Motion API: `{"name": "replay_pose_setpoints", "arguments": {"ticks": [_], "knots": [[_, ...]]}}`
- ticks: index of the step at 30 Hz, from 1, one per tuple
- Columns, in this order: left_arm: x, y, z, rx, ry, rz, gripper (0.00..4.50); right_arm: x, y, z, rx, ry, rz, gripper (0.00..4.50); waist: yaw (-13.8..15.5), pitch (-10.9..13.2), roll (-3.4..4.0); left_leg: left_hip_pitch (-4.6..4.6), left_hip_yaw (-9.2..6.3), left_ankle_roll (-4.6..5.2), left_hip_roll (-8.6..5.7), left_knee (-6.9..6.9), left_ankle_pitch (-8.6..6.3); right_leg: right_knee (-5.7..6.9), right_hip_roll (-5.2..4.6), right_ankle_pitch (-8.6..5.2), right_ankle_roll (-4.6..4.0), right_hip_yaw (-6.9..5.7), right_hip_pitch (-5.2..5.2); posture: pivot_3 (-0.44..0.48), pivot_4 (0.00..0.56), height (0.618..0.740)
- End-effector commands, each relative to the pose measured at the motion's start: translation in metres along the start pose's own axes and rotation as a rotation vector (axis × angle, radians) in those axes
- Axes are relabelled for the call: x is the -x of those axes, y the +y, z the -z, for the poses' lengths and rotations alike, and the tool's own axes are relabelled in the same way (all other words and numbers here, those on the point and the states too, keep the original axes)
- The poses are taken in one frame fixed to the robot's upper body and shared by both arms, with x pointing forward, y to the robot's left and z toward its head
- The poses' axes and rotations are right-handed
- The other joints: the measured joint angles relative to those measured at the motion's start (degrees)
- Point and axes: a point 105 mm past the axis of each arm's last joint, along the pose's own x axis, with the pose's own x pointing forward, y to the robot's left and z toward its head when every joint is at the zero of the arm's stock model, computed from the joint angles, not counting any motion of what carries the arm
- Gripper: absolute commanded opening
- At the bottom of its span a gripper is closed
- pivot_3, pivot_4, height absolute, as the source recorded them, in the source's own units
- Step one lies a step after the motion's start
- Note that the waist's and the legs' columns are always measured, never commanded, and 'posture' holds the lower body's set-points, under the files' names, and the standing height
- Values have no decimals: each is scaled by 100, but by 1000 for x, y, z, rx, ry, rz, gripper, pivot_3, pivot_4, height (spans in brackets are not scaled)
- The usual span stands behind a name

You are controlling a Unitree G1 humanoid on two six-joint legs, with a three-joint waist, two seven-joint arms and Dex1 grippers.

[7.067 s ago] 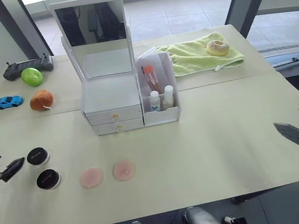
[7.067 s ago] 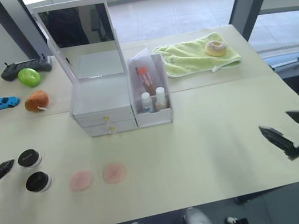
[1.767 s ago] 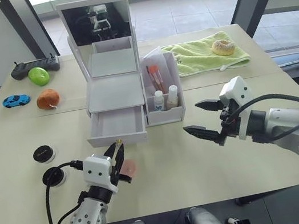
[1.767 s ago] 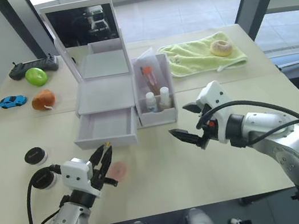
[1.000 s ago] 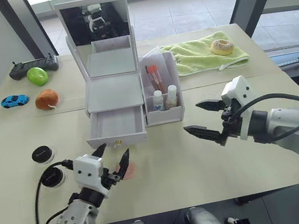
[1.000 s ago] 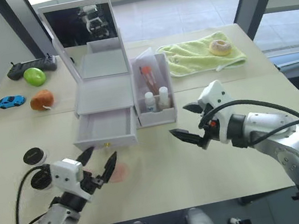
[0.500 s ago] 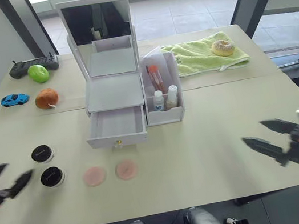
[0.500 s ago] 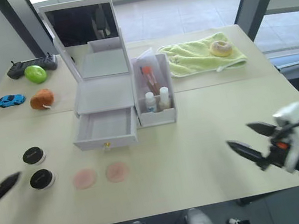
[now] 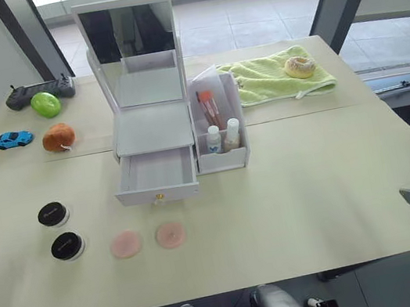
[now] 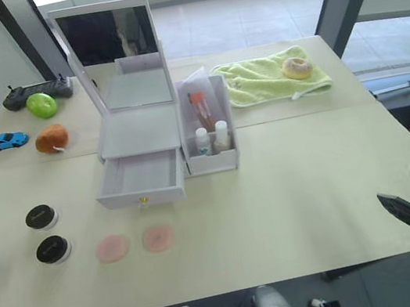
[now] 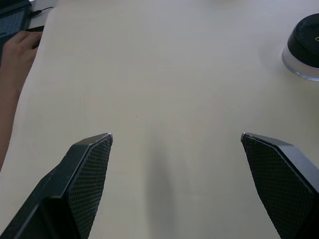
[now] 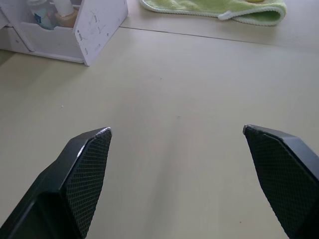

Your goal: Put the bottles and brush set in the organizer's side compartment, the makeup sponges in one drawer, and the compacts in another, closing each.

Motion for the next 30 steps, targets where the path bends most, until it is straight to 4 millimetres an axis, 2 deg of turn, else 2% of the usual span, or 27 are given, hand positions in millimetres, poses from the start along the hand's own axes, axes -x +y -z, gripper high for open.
{"name": "replay_pose_setpoints", "arguments": {"ticks": [1,4,9,12,16,17,21,24,30], "knots": [[-2,-4,-10,-29,-41,34,4439,-8,8,-12,24,-35,-16,4500,-1,0,-1,0,2,1,0,0,1,0,0,3,6,0,0,0,150,740],[-7,-20,-13,-22,-78,127,4439,-22,22,-21,35,-54,-67,4500,-1,-1,-1,0,7,2,0,0,1,4,-2,4,5,1,0,0,150,740],[-12,-77,-19,-40,-134,376,4439,-50,55,-36,67,-73,-194,4500,-8,-6,3,-5,24,3,7,0,2,18,-7,12,13,23,14,0,150,740],[-10,-119,-29,-29,-169,487,4439,-64,74,-44,86,-87,-270,4500,-18,-11,-6,-9,26,3,18,1,2,17,-9,17,19,34,14,0,150,740],[8,-209,-33,9,-199,721,4439,-86,111,-52,120,-106,-421,4500,-12,-13,-12,-10,29,4,13,6,2,13,-9,21,29,41,18,0,150,740],[13,-225,-34,18,-208,747,4439,-91,119,-52,128,-108,-453,4500,-16,-14,-12,-8,33,4,11,9,2,9,-8,21,32,46,19,0,150,740],[28,-274,-42,35,-236,808,4439,-103,142,-54,158,-112,-545,4500,33,-23,-14,-5,39,4,0,36,3,3,3,25,43,49,15,0,150,740],[30,-294,-45,-13,-238,808,4439,-107,145,-53,187,-101,-561,4500,76,-26,-7,-6,33,5,-5,53,3,2,12,27,46,49,14,0,150,740],[13,-315,-48,-61,-248,726,4439,-108,151,-58,197,-125,-597,4500,121,-25,0,-12,34,5,-10,83,3,-1,14,14,24,52,20,0,150,740]]}}
